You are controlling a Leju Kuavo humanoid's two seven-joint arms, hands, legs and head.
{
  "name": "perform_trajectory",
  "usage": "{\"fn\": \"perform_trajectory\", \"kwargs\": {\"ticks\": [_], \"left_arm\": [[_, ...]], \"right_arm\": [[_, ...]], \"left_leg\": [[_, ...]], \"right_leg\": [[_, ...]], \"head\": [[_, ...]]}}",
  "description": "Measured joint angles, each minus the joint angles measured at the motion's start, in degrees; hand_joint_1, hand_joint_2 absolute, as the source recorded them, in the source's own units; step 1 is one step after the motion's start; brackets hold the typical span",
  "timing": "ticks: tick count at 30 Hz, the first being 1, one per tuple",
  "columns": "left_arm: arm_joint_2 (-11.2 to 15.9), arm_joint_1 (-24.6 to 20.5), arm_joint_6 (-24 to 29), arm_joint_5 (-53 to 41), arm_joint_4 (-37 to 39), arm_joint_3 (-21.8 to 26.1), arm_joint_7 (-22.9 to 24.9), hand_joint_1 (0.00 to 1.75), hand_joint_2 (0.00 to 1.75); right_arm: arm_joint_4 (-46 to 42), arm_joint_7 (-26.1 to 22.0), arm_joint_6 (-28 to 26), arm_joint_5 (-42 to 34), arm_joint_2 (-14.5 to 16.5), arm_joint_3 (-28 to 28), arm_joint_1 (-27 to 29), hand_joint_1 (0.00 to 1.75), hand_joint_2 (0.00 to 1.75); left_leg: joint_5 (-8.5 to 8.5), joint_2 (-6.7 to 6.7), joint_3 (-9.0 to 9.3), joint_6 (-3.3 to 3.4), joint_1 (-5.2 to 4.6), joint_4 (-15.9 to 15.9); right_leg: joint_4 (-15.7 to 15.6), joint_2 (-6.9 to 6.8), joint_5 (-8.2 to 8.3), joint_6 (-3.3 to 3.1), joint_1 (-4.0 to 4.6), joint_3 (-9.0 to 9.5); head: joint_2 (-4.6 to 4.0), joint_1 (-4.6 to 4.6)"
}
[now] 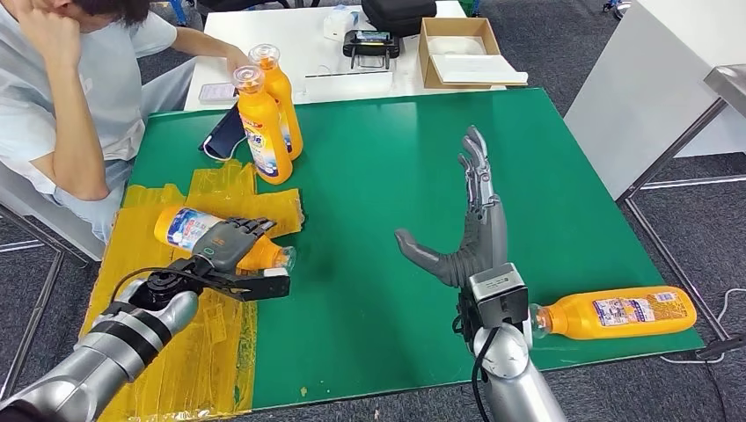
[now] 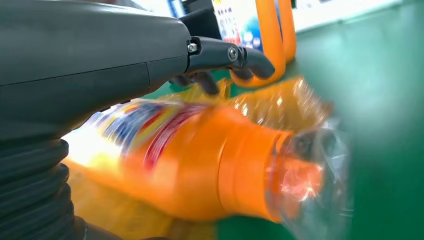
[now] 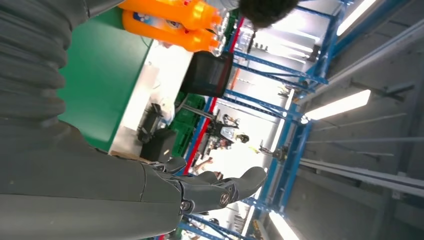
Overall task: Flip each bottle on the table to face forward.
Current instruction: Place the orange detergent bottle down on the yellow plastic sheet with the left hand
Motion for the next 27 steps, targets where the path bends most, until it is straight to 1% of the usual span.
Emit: {"fn": "perform_trajectory", "kwargs": {"ticks": [2,4,6,11,14,16,19,27], "left_arm": [[-1.7,1.1,2.2,0.6,-0.2,1.7,0.7,0.00,1.75],[-4.5,3.6,5.6,1.3,-2.1,5.6,0.8,0.00,1.75],[-6.6,6.4,8.1,1.6,-5.5,9.5,-0.3,0.00,1.75],[-9.2,11.1,13.4,4.0,-12.6,14.8,-4.6,0.00,1.75],[-10.6,14.3,17.4,7.2,-18.5,17.6,-8.0,0.00,1.75],[-11.4,16.5,18.7,8.7,-22.8,19.2,-9.3,0.00,1.75],[-11.9,18.6,19.0,9.4,-27.1,20.7,-9.6,0.00,1.75],[-12.4,20.4,19.0,9.7,-31.3,21.8,-9.8,0.00,1.75]], "right_arm": [[0.0,0.4,0.2,0.3,0.0,0.1,0.1,0.00,1.75],[0.2,0.8,0.5,0.6,0.0,0.3,0.3,0.00,1.75],[0.4,1.1,0.7,0.9,0.0,0.5,0.4,0.00,1.75],[0.7,1.3,0.5,2.6,0.0,0.9,0.6,0.00,1.75],[0.7,1.6,-0.7,5.9,-0.3,1.2,1.1,0.00,1.75],[0.7,1.8,-1.6,8.0,-0.6,1.3,1.6,0.00,1.75],[0.7,1.9,-2.1,8.9,-1.1,1.4,1.9,0.00,1.75],[0.7,1.9,-2.2,9.0,-1.5,1.4,2.2,0.00,1.75]], "left_leg": [[-0.01,0.00,-0.01,0.01,-0.02,0.0],[-0.02,0.02,-0.01,0.01,-0.04,0.0],[-0.02,0.04,0.00,0.01,-0.04,0.0],[-0.02,0.04,0.00,0.01,-0.01,0.0],[-0.03,0.05,0.00,0.01,-0.01,0.0],[-0.03,0.03,-0.01,0.01,-0.02,0.0],[-0.05,0.02,-0.01,0.01,-0.02,0.0],[-0.01,0.03,0.01,0.02,-0.01,0.0]], "right_leg": [[0.0,0.00,0.00,0.00,-0.01,0.00],[0.0,0.01,0.00,0.00,-0.02,0.00],[0.0,0.01,0.00,0.00,-0.01,-0.01],[0.0,0.01,0.00,0.00,0.01,-0.01],[0.0,0.02,-0.01,0.00,0.00,-0.02],[0.0,0.01,-0.01,0.00,0.00,-0.02],[0.0,0.01,-0.02,0.00,0.00,-0.02],[0.0,0.01,-0.01,0.00,0.00,-0.01]], "head": [[0.00,0.00],[0.00,0.00],[0.00,-0.02],[0.00,-0.01],[0.00,-0.02],[0.00,-0.01],[0.00,-0.01],[0.00,-0.01]]}}
